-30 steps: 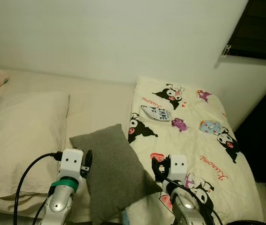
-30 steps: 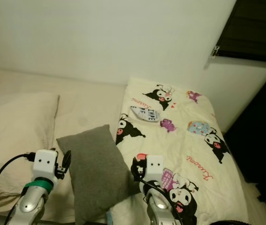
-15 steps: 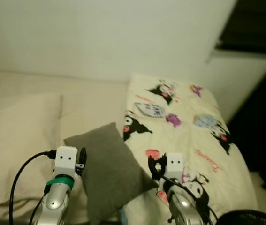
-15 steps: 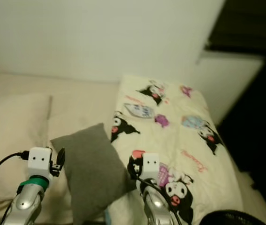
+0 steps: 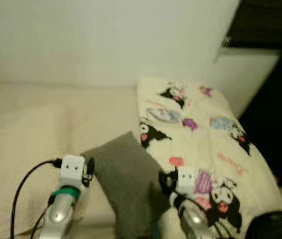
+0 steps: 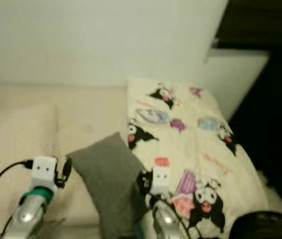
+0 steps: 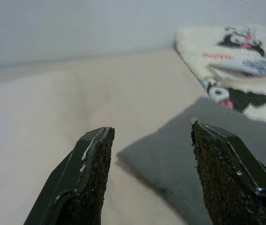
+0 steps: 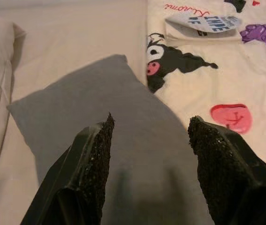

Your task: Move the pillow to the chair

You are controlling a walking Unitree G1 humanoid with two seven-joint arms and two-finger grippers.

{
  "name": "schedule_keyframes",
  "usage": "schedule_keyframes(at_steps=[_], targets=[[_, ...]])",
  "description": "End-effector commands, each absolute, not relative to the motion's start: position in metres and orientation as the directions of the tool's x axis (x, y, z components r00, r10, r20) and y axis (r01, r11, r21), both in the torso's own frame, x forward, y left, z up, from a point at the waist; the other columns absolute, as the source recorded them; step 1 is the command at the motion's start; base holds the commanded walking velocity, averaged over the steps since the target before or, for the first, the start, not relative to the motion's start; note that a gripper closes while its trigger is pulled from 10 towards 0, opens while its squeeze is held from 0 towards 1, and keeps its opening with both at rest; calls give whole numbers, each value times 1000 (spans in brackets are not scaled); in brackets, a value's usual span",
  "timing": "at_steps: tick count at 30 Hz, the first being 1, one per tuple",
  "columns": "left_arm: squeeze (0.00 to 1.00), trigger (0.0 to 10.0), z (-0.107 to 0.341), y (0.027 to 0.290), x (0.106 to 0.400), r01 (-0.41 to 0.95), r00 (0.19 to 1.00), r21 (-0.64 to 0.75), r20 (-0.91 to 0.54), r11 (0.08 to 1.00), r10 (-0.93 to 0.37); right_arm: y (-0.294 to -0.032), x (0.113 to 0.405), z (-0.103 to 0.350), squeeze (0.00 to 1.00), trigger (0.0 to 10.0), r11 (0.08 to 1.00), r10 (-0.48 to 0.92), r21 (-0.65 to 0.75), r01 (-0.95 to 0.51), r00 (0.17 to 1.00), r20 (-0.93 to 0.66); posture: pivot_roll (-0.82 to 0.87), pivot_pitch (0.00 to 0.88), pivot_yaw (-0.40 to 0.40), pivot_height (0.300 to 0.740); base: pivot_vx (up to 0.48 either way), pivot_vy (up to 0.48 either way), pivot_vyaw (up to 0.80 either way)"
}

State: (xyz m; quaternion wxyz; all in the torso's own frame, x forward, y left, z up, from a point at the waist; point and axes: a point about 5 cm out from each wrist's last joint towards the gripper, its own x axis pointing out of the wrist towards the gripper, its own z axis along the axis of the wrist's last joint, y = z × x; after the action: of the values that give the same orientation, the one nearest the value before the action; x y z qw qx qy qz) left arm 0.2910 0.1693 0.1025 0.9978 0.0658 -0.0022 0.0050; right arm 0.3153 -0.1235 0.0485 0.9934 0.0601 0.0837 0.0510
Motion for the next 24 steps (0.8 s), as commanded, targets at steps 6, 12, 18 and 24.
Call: schedule_keyframes(at_steps=[6, 12, 18, 24], targets=[[0, 10000, 97, 173, 287, -13, 1000, 137, -23, 990, 17, -124, 309, 39, 0, 10000, 987, 100, 145, -72, 975, -199, 76, 43, -2, 740, 0, 480, 0], [0, 10000, 98, 175, 287, -14, 1000, 143, -25, 990, 18, -123, 309, 38, 0, 10000, 986, 94, 153, -63, 974, -208, 85, 41, -2, 740, 0, 480, 0], [0, 10000, 99, 176, 286, -15, 999, 145, -26, 989, 19, -122, 309, 37, 0, 10000, 986, 92, 158, -58, 972, -214, 87, 41, -1, 740, 0, 480, 0], [0, 10000, 97, 176, 285, -1, 998, 160, -54, 987, 10, -122, 309, 36, 0, 10000, 986, 89, 159, -55, 972, -218, 86, 44, 2, 740, 0, 232, 0]])
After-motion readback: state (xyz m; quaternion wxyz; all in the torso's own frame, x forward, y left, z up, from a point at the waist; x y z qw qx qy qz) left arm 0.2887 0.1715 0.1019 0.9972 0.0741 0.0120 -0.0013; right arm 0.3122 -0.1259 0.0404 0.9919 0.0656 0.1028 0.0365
